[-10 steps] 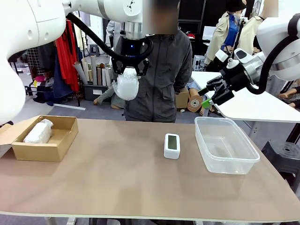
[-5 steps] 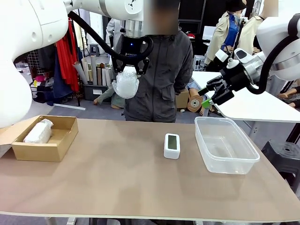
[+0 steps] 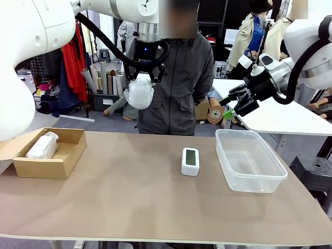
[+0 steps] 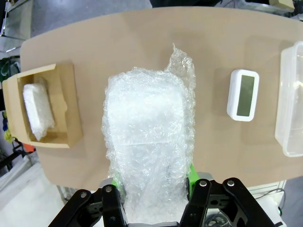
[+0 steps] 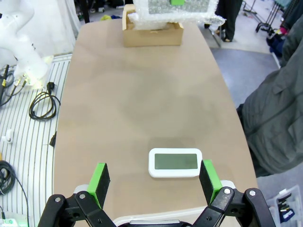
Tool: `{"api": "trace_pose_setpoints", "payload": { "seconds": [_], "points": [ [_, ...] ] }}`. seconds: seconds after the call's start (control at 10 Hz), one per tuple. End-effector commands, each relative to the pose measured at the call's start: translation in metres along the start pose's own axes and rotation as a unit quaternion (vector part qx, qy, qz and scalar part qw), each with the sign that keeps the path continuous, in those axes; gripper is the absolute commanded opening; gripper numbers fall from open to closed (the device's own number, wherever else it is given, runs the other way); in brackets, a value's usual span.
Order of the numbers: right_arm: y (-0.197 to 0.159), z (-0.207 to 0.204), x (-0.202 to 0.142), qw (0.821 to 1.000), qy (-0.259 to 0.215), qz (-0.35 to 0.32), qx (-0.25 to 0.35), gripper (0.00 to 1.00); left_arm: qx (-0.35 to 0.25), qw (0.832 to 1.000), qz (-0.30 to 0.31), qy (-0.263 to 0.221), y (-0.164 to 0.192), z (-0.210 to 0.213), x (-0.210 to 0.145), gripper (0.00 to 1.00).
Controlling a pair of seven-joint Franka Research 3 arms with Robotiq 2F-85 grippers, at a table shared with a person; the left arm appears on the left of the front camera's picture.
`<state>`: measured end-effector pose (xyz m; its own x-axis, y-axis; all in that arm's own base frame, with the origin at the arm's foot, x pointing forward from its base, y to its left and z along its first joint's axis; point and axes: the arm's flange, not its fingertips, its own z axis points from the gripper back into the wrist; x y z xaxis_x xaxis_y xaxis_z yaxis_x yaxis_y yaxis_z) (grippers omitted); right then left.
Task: Separate and place wrapped and unwrapped clocks.
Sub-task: If the picked Digital clock is wrapped, place it in the Package Box ; if not, place it in the Organizing box.
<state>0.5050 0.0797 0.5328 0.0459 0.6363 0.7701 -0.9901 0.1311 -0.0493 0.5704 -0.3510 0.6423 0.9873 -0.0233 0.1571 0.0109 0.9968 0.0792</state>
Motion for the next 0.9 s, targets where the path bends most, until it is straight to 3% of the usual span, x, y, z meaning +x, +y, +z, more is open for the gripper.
{"api": "trace_pose_setpoints", "payload": {
  "seconds": [0.0, 0.5, 0.8],
  "points": [
    [0.0, 0.001, 0.002, 1.0, -0.003, 0.003, 0.0, 1.0, -0.002, 1.0, 0.008, -0.002, 0.001, 0.003, -0.002, 0.0],
    [0.0, 0.001, 0.002, 1.0, -0.003, 0.003, 0.0, 1.0, 0.0, 1.0, 0.0, 0.0, 0.0, 0.0, 0.0, 0.0],
    [0.0, 0.001, 0.002, 1.0, -0.003, 0.003, 0.0, 1.0, 0.043, 0.999, -0.017, -0.015, 0.004, -0.007, -0.025, 0.0]
  ]
}}
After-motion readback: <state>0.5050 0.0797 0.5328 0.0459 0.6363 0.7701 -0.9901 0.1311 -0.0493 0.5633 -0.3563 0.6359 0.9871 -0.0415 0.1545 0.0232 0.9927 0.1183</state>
